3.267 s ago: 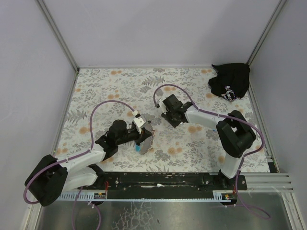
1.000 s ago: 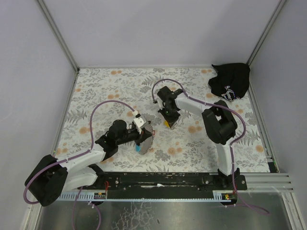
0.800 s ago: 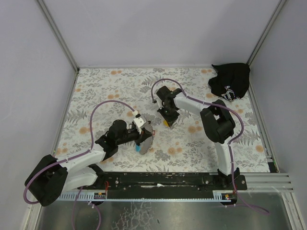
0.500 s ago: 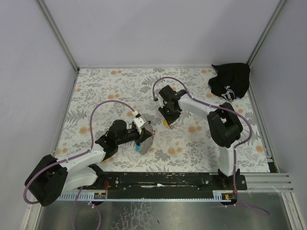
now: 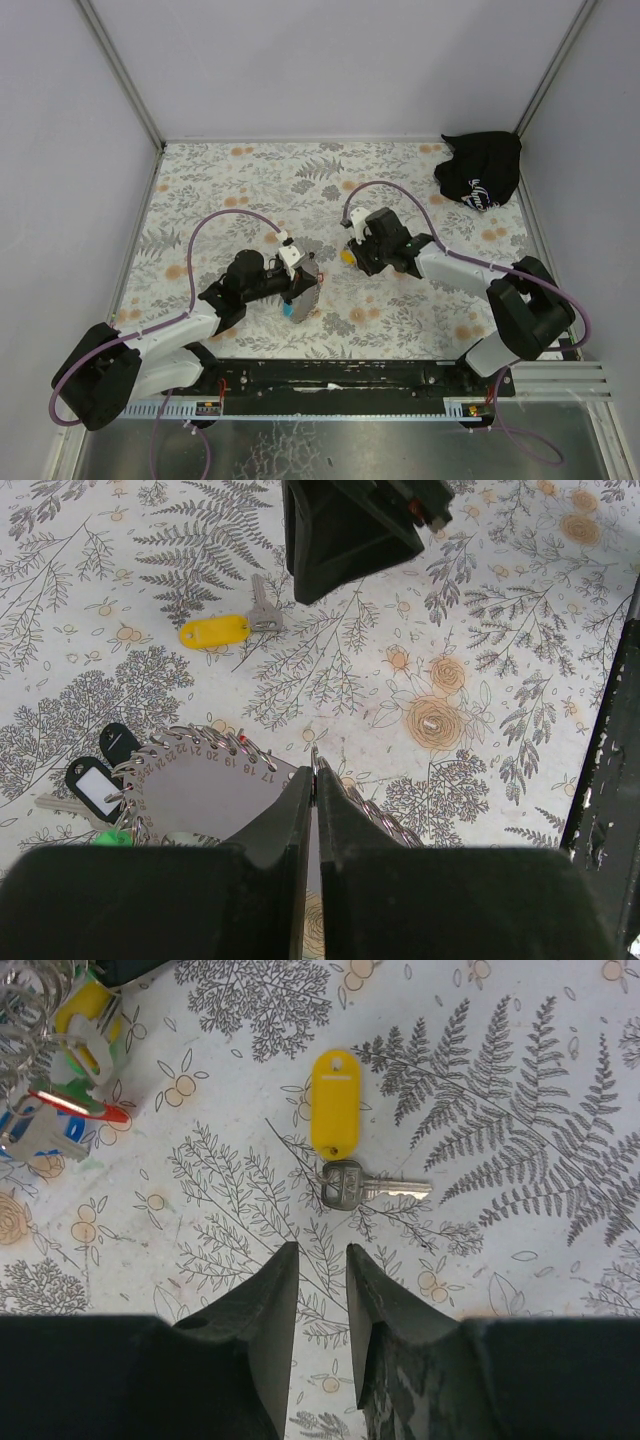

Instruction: Put the keys on the keyring

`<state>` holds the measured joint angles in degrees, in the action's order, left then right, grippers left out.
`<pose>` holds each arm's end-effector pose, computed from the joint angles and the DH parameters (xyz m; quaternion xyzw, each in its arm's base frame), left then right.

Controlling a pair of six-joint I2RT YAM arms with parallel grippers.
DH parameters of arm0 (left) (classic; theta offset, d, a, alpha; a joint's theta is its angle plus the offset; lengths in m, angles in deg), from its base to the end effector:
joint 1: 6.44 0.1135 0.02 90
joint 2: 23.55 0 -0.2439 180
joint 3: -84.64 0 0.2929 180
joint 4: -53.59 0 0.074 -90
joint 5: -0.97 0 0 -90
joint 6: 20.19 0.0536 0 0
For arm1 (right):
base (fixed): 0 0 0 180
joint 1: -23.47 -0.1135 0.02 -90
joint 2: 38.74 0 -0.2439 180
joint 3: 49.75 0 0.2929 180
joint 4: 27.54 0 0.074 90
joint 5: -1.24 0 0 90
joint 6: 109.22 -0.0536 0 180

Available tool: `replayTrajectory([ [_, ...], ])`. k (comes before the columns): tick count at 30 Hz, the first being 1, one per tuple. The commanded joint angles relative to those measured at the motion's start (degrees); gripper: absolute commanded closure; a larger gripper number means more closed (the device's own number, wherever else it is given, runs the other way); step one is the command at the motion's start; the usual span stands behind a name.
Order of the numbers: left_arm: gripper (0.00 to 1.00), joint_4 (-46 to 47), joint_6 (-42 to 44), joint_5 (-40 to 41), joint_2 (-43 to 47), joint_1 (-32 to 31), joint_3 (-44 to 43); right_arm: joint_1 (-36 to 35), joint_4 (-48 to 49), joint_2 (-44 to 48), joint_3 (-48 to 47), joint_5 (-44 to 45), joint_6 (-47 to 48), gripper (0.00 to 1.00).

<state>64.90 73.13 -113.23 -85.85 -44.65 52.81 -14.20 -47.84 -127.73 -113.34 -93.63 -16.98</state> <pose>0.2026 -0.1875 0.1406 0.3961 0.7020 -0.3329 0.4894 0.2895 0.2293 0.1405 -0.3309 0.8643 0.1521 0.3469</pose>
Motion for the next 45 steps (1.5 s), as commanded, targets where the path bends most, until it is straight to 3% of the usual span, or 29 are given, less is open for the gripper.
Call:
replayTrajectory([
  [1,1.0,2.7,-0.5,-0.8,0.5,-0.2,-0.9,-1.0,17.4,2.6,5.4,-2.7,2.7,0.67],
  [13,1.0,2.7,-0.5,-0.7,0.8,-0.2,-0.8,-2.6,41.4,1.8,19.9,0.2,7.3,0.71],
  [23,1.0,2.5,-0.4,-0.6,1.1,-0.2,-0.8,-3.0,51.1,0.1,24.5,1.7,9.5,0.69],
  [45,1.0,2.4,-0.5,-0.5,1.1,-0.2,-0.8,-3.0,55.0,-5.9,22.8,2.7,11.5,0.74],
])
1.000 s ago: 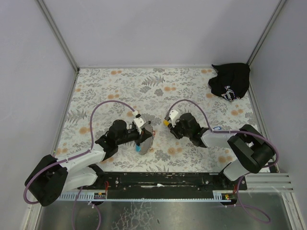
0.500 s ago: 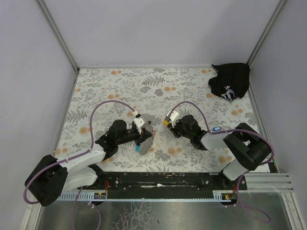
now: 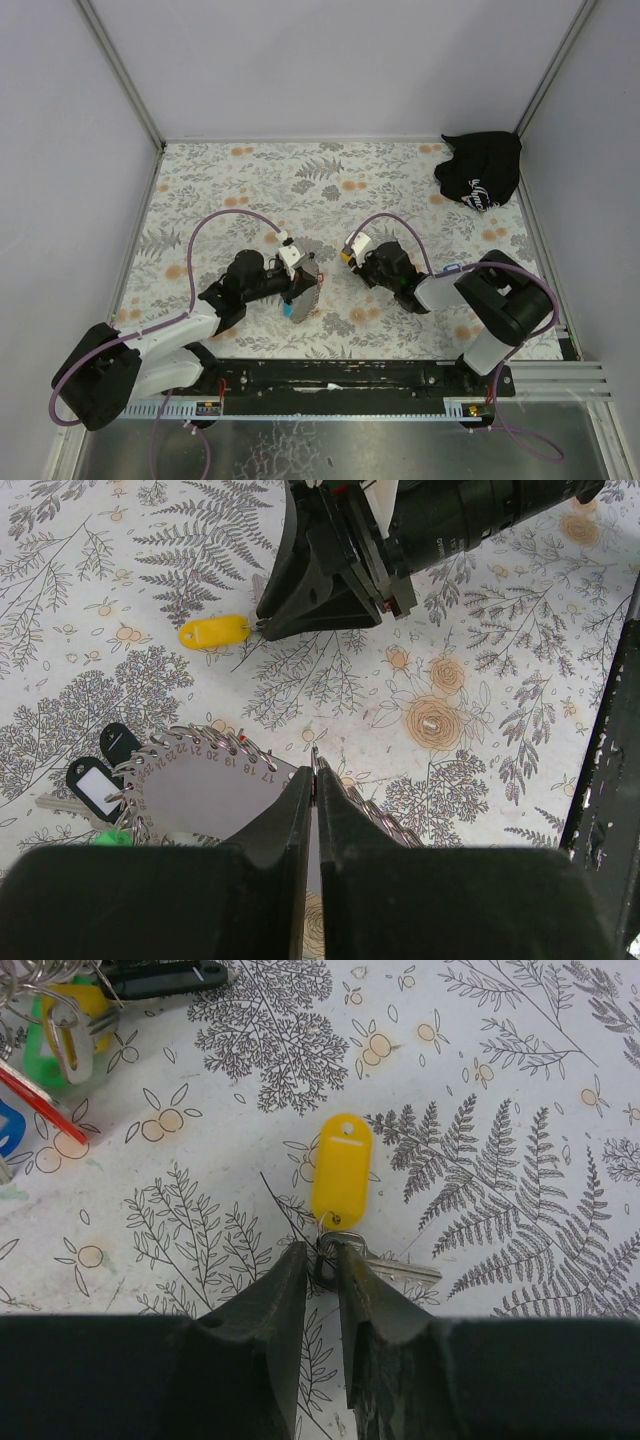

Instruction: Put the keys on the keyring

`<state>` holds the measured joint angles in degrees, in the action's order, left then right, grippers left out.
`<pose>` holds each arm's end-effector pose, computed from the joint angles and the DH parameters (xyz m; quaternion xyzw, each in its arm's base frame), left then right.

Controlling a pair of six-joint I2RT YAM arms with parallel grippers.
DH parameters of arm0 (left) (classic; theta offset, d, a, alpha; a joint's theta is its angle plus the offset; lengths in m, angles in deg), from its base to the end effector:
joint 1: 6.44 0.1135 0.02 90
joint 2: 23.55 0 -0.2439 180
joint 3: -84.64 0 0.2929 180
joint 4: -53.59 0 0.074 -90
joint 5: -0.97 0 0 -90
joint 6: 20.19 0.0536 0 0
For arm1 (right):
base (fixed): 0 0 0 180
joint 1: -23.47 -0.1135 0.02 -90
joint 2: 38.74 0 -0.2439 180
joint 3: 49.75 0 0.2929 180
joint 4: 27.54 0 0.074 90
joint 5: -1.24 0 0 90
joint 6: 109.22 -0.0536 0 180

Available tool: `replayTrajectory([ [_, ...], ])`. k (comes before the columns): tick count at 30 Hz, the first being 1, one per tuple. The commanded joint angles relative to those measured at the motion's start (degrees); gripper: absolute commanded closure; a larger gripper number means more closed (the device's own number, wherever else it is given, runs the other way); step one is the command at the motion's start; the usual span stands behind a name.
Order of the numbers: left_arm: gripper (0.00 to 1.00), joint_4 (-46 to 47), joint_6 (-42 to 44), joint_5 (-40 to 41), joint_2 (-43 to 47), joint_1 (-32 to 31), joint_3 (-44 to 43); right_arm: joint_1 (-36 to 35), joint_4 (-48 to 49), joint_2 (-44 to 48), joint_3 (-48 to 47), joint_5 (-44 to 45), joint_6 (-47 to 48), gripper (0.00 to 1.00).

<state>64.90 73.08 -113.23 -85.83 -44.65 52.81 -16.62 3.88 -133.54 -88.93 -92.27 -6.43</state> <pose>0.2026 -0.1875 0.1407 0.3958 0.7021 -0.3331 0.4894 0.2443 0.2099 0.0625 -0.3886 0.7440 0.1531 0.5215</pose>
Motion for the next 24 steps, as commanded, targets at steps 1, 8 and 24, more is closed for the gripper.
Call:
replayTrajectory([
  [1,1.0,2.4,-0.4,-0.6,1.0,-0.2,-0.8,-0.5,3.5,-0.2,-1.6,1.4,1.0,0.75],
  [8,1.0,2.4,-0.4,-0.5,1.1,-0.2,-0.8,-0.6,3.8,-2.5,-2.3,2.1,1.1,0.78],
  [24,1.0,2.6,-0.4,-0.6,1.3,-0.2,-0.6,-0.5,2.0,-1.1,-1.9,2.0,0.5,1.0],
])
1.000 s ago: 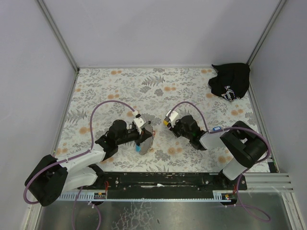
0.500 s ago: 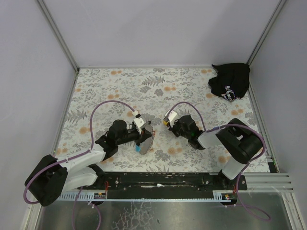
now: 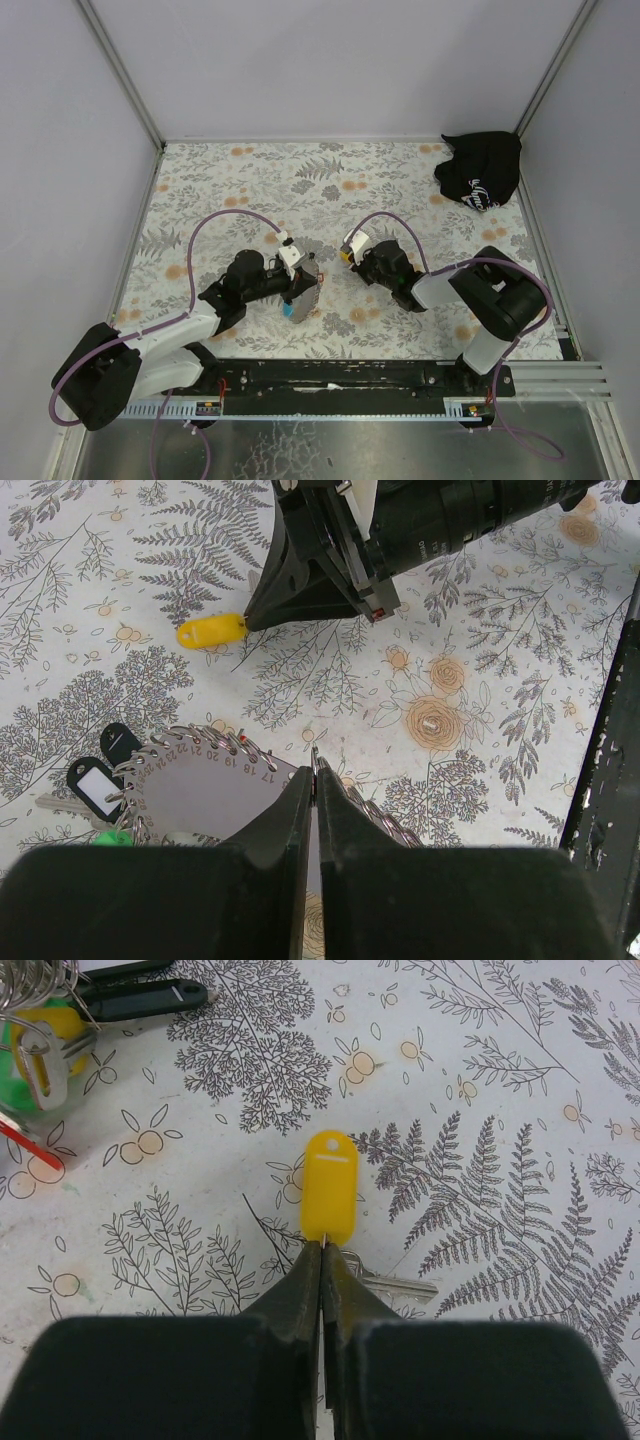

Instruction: Put the keys on the keyring

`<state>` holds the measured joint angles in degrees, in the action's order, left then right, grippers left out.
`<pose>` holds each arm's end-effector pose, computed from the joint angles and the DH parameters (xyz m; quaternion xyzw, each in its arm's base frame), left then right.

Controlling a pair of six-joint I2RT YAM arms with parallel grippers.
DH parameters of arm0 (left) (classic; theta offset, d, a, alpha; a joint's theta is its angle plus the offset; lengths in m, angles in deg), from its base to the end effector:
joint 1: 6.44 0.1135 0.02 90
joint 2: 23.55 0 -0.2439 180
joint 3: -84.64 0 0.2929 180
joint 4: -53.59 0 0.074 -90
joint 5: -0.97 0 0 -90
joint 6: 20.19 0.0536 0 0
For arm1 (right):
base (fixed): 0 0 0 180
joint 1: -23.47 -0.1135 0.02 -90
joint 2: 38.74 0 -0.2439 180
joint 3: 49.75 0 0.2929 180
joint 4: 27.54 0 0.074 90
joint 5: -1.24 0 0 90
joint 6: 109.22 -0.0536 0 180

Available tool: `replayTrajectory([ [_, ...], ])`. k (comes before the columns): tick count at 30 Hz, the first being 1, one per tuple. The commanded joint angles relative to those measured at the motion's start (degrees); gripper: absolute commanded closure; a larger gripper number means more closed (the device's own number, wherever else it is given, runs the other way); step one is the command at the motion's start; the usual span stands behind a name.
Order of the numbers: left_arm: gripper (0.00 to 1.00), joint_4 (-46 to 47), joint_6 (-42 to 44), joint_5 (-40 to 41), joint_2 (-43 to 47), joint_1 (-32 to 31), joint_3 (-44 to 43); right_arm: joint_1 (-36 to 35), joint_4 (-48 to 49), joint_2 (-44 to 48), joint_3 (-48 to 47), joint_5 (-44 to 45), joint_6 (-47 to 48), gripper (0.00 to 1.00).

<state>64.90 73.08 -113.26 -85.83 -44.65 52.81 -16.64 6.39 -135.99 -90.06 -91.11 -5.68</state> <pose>0.2026 -0.1875 0.1407 0.3959 0.7020 -0.3333 0.4893 0.2494 0.2130 0.0601 -0.3863 0.7389 0.1434 0.5331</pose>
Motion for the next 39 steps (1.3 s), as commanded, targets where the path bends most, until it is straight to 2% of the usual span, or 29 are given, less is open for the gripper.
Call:
replayTrajectory([
  [1,1.0,2.5,-0.4,-0.6,1.4,-0.2,-0.6,-0.4,-0.7,1.6,-0.5,0.7,-0.6,1.0],
  [9,1.0,2.9,-0.3,-0.7,1.9,-0.2,-0.3,-0.5,-10.5,8.0,-3.3,-4.8,-0.2,1.0],
  [14,1.0,2.8,-0.1,-1.1,2.1,-0.2,-0.3,-0.5,-13.2,13.0,-3.6,-12.9,5.1,1.0],
  [20,1.0,2.9,0.3,-1.3,2.2,-0.2,-0.2,-0.5,-24.6,17.5,-9.2,-16.9,3.7,1.0],
  [22,1.0,2.9,0.5,-1.4,2.3,-0.2,-0.2,-0.5,-28.6,18.9,-10.8,-20.7,5.2,1.0],
  [28,1.0,3.4,0.9,-3.4,1.3,-0.2,-0.3,-0.5,-22.4,25.7,-5.3,-27.6,7.1,1.0],
  [35,1.0,3.2,1.6,-6.3,1.0,-0.3,-1.1,-0.5,-31.2,26.9,-9.3,-38.7,13.4,1.0],
  [39,1.0,3.0,2.1,-6.9,0.3,-0.7,-1.2,-0.5,-34.5,26.1,-10.7,-41.9,15.1,1.0],
])
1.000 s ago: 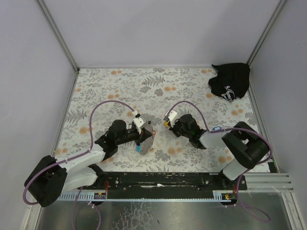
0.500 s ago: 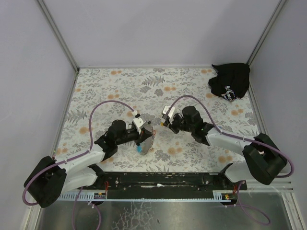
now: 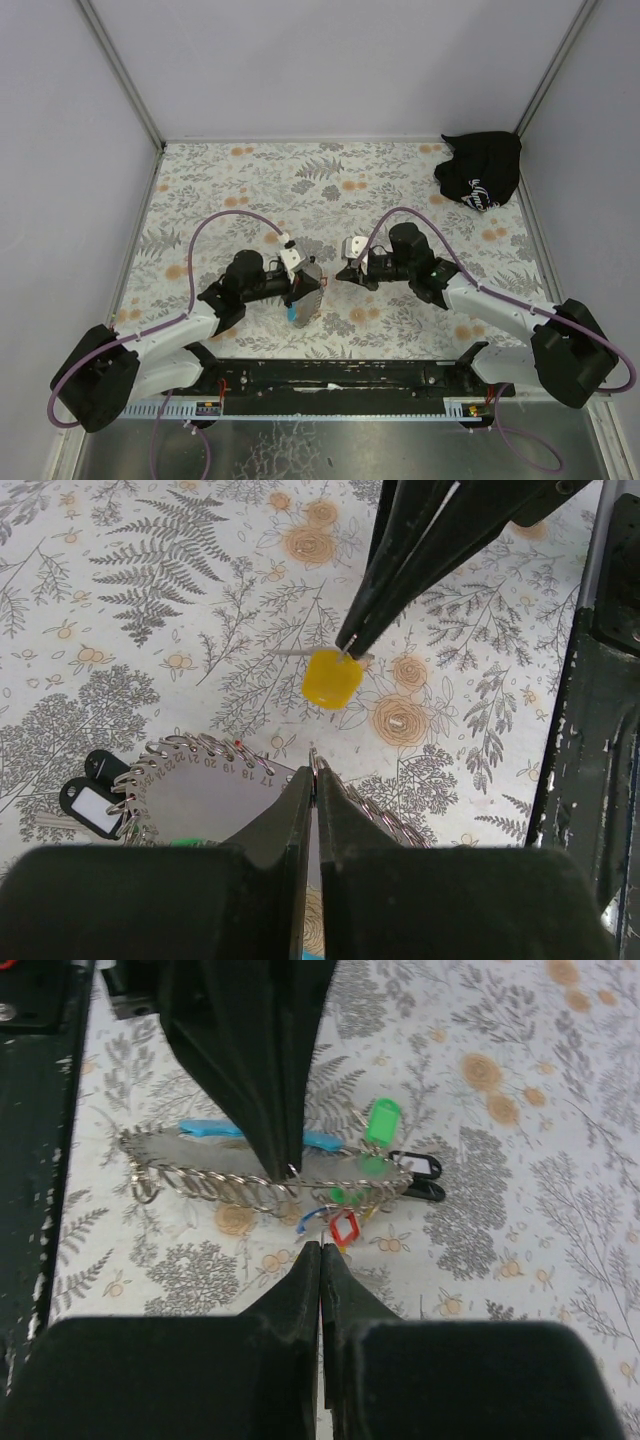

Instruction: Put the keys on the keyring

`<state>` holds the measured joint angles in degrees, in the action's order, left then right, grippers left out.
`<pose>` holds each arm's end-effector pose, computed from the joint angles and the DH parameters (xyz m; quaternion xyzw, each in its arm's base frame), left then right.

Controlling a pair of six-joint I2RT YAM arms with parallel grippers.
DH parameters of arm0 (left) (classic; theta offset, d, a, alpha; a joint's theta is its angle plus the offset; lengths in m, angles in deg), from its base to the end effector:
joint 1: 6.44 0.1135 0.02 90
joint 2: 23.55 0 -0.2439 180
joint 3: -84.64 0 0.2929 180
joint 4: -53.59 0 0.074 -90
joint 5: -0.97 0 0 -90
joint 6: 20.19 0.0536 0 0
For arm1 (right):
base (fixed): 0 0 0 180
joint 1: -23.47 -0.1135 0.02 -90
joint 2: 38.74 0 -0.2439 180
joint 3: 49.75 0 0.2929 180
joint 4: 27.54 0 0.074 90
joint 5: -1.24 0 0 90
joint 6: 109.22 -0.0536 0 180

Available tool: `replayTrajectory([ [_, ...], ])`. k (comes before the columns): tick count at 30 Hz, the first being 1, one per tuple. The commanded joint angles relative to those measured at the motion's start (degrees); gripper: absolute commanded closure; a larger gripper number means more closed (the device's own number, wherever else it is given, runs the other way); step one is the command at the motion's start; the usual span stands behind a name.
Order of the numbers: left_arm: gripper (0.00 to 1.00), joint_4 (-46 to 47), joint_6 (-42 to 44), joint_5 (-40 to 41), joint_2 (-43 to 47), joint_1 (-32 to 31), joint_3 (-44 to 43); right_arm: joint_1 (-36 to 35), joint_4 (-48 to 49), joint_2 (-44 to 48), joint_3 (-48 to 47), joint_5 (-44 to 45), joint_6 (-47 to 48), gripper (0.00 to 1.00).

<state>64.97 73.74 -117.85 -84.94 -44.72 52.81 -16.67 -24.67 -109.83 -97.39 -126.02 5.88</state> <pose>0.1982 -0.1894 0.1454 0.4186 0.6793 -0.3603 0.4832 0.2229 0.2304 0.1867 -0.5731 0.5580 0.3310 0.5006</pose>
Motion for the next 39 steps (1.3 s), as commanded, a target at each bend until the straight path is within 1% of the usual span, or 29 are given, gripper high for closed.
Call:
replayTrajectory([
  [1,1.0,2.9,1.6,-2.4,-1.0,-0.7,-1.3,-0.5,-3.4,-0.1,-3.2,-7.5,3.9,1.0],
  [6,1.0,2.2,2.1,-2.8,-2.6,-1.2,-2.1,-0.5,-3.1,-0.8,-2.9,-8.6,5.0,1.0],
  [12,1.0,2.9,1.7,-4.5,-1.4,-1.4,-1.6,-0.8,-4.1,-3.5,-3.5,-8.6,6.8,1.0],
  [17,1.0,3.4,1.6,-6.0,-1.4,-1.4,-1.4,-2.0,-7.1,-5.4,-5.3,-7.9,9.1,1.0],
  [26,1.0,3.3,1.4,-7.0,-2.7,-1.5,-2.0,-2.5,-6.2,-6.2,-5.5,-6.4,9.2,1.0],
  [39,1.0,3.3,1.3,-6.9,-2.6,-1.5,-1.9,-3.3,-9.4,-7.6,-6.9,-6.5,10.9,1.0],
])
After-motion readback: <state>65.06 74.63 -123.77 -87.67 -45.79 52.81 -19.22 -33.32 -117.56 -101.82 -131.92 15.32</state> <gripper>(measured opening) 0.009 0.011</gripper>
